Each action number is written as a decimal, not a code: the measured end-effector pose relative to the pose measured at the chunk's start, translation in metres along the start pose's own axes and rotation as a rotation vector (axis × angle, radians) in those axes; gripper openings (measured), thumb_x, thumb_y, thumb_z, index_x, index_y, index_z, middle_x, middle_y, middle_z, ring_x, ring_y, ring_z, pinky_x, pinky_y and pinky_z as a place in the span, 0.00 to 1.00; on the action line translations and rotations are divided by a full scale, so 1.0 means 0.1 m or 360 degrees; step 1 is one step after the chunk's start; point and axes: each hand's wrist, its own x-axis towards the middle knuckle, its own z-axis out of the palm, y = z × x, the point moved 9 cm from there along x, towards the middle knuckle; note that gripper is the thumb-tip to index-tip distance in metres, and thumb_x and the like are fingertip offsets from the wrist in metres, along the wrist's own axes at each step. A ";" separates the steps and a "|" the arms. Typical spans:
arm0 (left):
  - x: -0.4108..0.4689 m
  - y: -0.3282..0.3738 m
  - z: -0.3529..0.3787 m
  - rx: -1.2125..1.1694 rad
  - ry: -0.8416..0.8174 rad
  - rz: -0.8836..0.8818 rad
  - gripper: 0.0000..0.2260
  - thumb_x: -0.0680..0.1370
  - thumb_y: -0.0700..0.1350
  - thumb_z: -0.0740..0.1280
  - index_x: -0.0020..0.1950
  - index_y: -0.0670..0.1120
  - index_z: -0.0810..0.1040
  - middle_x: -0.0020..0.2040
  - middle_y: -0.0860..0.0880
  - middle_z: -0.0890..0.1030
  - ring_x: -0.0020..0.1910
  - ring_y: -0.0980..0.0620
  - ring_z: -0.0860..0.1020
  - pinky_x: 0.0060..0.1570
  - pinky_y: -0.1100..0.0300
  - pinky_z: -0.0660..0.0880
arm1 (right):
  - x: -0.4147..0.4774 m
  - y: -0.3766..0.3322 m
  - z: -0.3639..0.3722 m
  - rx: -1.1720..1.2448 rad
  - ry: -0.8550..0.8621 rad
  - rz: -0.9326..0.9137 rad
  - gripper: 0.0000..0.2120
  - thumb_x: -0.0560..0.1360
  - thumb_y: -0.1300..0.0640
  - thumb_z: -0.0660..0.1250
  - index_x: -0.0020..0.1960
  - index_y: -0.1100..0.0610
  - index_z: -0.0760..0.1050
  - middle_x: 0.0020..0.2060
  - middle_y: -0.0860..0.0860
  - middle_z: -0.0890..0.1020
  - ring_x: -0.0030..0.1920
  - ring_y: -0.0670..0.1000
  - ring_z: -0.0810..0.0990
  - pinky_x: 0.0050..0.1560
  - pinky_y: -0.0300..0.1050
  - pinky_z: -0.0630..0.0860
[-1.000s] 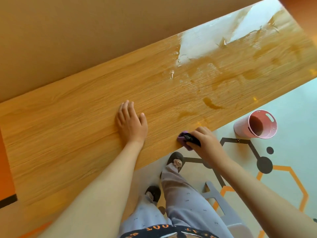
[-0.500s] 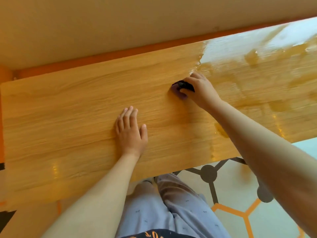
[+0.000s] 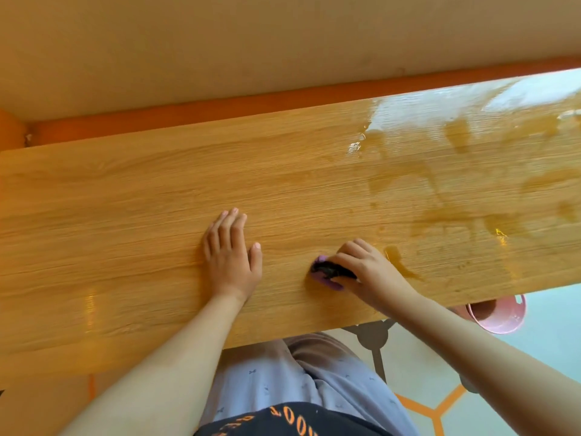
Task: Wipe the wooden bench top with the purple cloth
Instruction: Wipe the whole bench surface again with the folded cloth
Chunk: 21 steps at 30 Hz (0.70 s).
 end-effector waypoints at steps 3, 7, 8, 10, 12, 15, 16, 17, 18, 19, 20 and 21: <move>0.01 -0.01 0.00 -0.0004 -0.0012 -0.0009 0.25 0.74 0.51 0.58 0.70 0.42 0.69 0.71 0.43 0.69 0.72 0.43 0.64 0.71 0.45 0.58 | 0.13 0.02 -0.02 -0.0070 -0.0015 -0.0103 0.16 0.74 0.48 0.59 0.53 0.56 0.79 0.43 0.51 0.77 0.45 0.54 0.74 0.43 0.46 0.72; 0.00 -0.02 0.02 -0.0006 -0.0029 -0.0030 0.25 0.75 0.50 0.59 0.70 0.43 0.68 0.71 0.44 0.69 0.72 0.44 0.63 0.72 0.45 0.57 | 0.80 0.26 -0.31 -0.0103 0.0244 0.0051 0.13 0.71 0.54 0.68 0.53 0.58 0.79 0.44 0.54 0.78 0.47 0.58 0.75 0.45 0.52 0.71; 0.00 -0.02 0.02 -0.0005 -0.0028 -0.0036 0.25 0.75 0.50 0.59 0.70 0.43 0.68 0.71 0.44 0.69 0.73 0.44 0.63 0.72 0.45 0.57 | 1.02 0.32 -0.39 -0.0100 0.0304 0.0102 0.13 0.71 0.56 0.69 0.54 0.59 0.79 0.45 0.55 0.79 0.48 0.59 0.75 0.47 0.52 0.70; 0.00 -0.02 0.02 -0.0007 -0.0020 -0.0040 0.25 0.75 0.50 0.59 0.70 0.43 0.68 0.71 0.44 0.69 0.73 0.45 0.62 0.72 0.45 0.57 | 1.43 0.43 -0.55 -0.0102 0.0409 0.0184 0.13 0.71 0.58 0.69 0.55 0.59 0.78 0.46 0.57 0.78 0.51 0.60 0.74 0.49 0.50 0.67; 0.01 -0.02 0.01 -0.0010 -0.0016 -0.0045 0.25 0.74 0.50 0.59 0.70 0.43 0.68 0.71 0.44 0.69 0.73 0.45 0.62 0.72 0.45 0.57 | 1.77 0.57 -0.71 -0.0099 0.0495 0.0277 0.13 0.73 0.58 0.68 0.56 0.59 0.78 0.49 0.58 0.78 0.53 0.60 0.73 0.50 0.49 0.65; 0.01 -0.01 0.01 0.0000 -0.0029 -0.0042 0.25 0.75 0.50 0.58 0.70 0.43 0.68 0.71 0.44 0.69 0.72 0.44 0.63 0.72 0.45 0.57 | 1.97 0.70 -0.82 -0.0112 0.0510 0.0399 0.13 0.75 0.56 0.66 0.58 0.58 0.77 0.51 0.57 0.77 0.56 0.59 0.72 0.51 0.48 0.64; 0.01 -0.01 0.01 0.0006 -0.0039 -0.0044 0.25 0.75 0.50 0.58 0.70 0.43 0.68 0.71 0.44 0.69 0.73 0.44 0.63 0.72 0.45 0.57 | 1.95 0.69 -0.81 -0.0095 0.0499 0.0396 0.13 0.74 0.56 0.66 0.57 0.59 0.77 0.51 0.57 0.77 0.56 0.59 0.72 0.51 0.48 0.64; 0.01 -0.02 0.02 0.0013 -0.0054 -0.0047 0.25 0.75 0.51 0.58 0.71 0.43 0.68 0.71 0.44 0.69 0.73 0.44 0.63 0.72 0.46 0.57 | 1.87 0.66 -0.78 -0.0064 0.0490 0.0372 0.12 0.74 0.57 0.67 0.56 0.59 0.77 0.50 0.57 0.77 0.55 0.59 0.72 0.51 0.48 0.65; 0.00 -0.02 0.03 0.0019 -0.0067 -0.0053 0.25 0.75 0.51 0.58 0.71 0.43 0.68 0.72 0.44 0.69 0.73 0.44 0.62 0.72 0.46 0.56 | 1.76 0.61 -0.75 -0.0028 0.0480 0.0330 0.12 0.74 0.57 0.67 0.55 0.59 0.78 0.49 0.57 0.78 0.54 0.59 0.73 0.51 0.49 0.66; 0.01 -0.02 0.03 0.0026 -0.0076 -0.0055 0.25 0.75 0.51 0.57 0.71 0.43 0.68 0.72 0.44 0.69 0.73 0.44 0.62 0.72 0.46 0.56 | 1.63 0.56 -0.70 0.0001 0.0468 0.0280 0.11 0.73 0.58 0.68 0.55 0.59 0.78 0.48 0.57 0.78 0.52 0.59 0.73 0.51 0.51 0.67; 0.01 -0.02 0.04 0.0031 -0.0081 -0.0054 0.25 0.75 0.51 0.57 0.71 0.43 0.68 0.72 0.44 0.69 0.73 0.44 0.62 0.72 0.46 0.55 | 1.48 0.51 -0.65 0.0022 0.0450 0.0242 0.11 0.73 0.58 0.69 0.54 0.59 0.78 0.47 0.56 0.78 0.51 0.58 0.74 0.50 0.51 0.68; 0.02 -0.03 0.04 0.0031 -0.0082 -0.0056 0.25 0.75 0.51 0.57 0.71 0.43 0.68 0.72 0.44 0.69 0.73 0.44 0.62 0.72 0.46 0.55 | 1.32 0.48 -0.59 0.0031 0.0425 0.0220 0.11 0.72 0.58 0.69 0.54 0.58 0.79 0.45 0.55 0.78 0.49 0.58 0.74 0.50 0.52 0.69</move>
